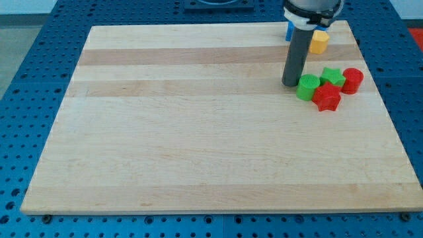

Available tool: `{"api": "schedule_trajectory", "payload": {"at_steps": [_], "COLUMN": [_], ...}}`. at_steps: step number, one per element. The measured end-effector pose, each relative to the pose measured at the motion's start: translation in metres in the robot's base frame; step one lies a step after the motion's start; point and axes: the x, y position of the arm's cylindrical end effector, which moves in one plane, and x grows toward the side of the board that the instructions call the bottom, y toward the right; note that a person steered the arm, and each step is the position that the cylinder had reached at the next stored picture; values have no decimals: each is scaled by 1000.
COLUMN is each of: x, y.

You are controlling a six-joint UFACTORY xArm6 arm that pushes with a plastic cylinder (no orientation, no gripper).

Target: Push the blue triangle and the yellow hexagon slightly down

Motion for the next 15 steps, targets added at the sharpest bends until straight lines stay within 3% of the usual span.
{"api": "schedule_trajectory", "payload": {"at_steps": [4, 7, 10, 12, 15], "x": [-26, -48, -110, -187, -175], "y": [-23, 61, 156, 155, 104]}}
